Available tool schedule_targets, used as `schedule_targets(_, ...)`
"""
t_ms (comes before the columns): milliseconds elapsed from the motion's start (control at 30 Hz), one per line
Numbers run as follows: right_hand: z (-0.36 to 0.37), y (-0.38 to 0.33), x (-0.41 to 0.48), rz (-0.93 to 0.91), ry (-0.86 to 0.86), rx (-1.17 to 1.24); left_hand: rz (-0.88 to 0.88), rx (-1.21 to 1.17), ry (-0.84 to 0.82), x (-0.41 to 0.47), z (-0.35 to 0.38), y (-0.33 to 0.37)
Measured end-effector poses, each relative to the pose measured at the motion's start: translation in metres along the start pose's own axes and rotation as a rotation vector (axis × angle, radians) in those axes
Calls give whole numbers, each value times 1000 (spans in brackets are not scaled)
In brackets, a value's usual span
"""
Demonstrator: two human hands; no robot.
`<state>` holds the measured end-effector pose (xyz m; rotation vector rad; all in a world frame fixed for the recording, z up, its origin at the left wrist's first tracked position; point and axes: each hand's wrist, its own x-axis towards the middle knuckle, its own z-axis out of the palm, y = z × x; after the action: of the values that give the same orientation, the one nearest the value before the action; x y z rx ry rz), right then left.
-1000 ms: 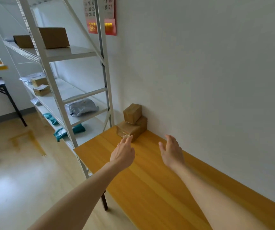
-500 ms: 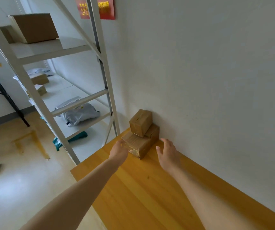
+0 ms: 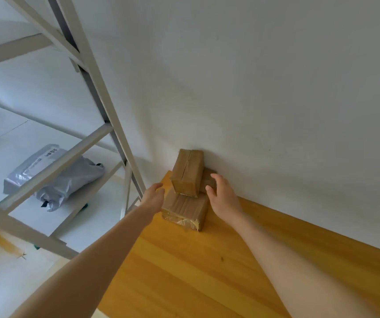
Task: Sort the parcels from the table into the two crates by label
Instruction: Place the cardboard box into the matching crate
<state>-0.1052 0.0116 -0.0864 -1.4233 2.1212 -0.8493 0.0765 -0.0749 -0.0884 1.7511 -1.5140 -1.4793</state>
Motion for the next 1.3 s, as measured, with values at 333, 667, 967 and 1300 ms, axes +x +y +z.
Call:
schedule_targets(333, 37, -27, 56, 173, 54, 186, -134, -37, -282, 74, 3, -1)
schedule_targets(667, 39, -28, 59, 261, 33, 261, -354, -299, -411, 94, 17, -3)
schedule_targets(967, 7, -29, 21, 248, 119, 433, -175, -433, -497, 48, 18, 12)
schedule_targets(1300, -54, -24, -77, 318, 324, 717, 278, -347, -563, -80, 46, 52)
